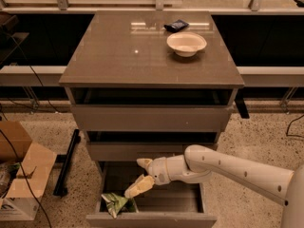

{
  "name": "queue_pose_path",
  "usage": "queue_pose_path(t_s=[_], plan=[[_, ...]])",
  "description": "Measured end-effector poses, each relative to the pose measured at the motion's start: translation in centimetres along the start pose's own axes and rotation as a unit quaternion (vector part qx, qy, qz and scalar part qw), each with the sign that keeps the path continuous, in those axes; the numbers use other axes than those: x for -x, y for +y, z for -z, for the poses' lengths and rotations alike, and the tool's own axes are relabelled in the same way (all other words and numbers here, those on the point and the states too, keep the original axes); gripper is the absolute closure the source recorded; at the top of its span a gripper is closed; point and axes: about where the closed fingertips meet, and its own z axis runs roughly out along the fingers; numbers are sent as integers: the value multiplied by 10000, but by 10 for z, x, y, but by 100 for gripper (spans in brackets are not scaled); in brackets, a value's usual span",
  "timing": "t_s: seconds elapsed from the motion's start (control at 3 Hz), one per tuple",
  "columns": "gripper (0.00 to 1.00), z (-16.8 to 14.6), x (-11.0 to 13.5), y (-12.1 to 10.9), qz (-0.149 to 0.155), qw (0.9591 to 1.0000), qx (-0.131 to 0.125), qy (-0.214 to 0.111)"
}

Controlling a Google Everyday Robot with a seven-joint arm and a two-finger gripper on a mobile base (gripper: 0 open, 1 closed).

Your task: Pick green jalapeno chip bag from bottom drawer and place on counter

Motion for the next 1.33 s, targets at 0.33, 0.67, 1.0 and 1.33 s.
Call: queue_pose_path(t_s=[0.33, 0.67, 1.0, 1.33], plan=[[0, 0, 0, 0, 0, 10000, 0, 0], [0, -38, -39, -22, -296, 9994, -154, 117], [0, -62, -75, -44, -430, 9975, -503, 236], [0, -76, -113, -80, -466, 9941, -915, 355]])
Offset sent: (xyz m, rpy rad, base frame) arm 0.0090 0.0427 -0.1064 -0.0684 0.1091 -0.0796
